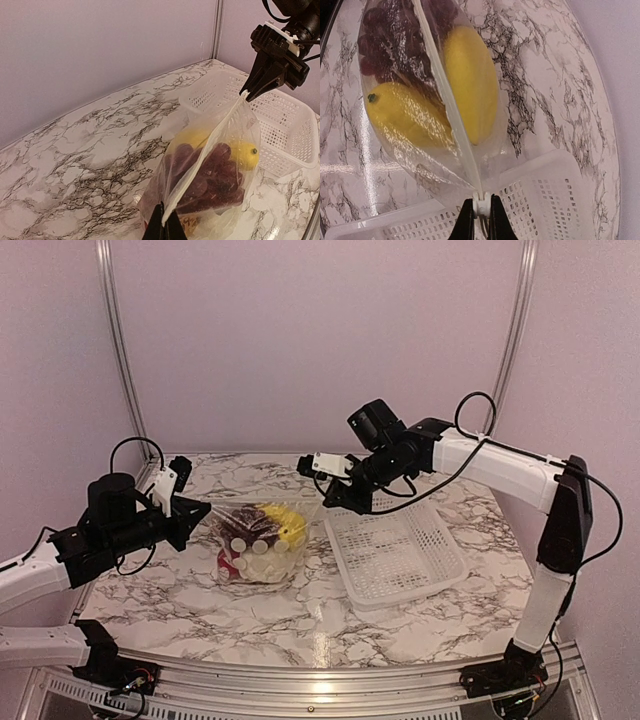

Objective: Place the food in the zip-top bag and seal the zipper
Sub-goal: Zip the zipper on the zipper food storage bag.

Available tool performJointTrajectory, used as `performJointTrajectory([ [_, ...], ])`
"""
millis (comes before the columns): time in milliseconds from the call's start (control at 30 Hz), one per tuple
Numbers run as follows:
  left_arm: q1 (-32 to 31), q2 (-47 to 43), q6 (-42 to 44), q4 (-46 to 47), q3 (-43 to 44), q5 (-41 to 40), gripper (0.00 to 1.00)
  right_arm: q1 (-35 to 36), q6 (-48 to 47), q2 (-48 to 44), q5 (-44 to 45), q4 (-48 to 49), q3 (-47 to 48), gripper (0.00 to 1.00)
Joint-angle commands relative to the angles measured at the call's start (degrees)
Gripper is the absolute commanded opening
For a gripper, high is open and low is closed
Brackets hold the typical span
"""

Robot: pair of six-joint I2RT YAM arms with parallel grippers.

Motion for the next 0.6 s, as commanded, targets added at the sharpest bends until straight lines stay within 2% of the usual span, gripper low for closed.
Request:
performJointTrajectory([
  [0, 1.67, -0.26, -0.29, 2.97, -0.01, -1.96, 0.00, -2.94, -1.43, -1.81, 6.67, -6.42, -1.51, 0.00],
  [567, 2.24, 3.60, -0.48, 4.55, 1.45, -0.10, 0.00, -4.17, -4.11, -0.80, 6.55, -9.05, 0.15, 0.02],
])
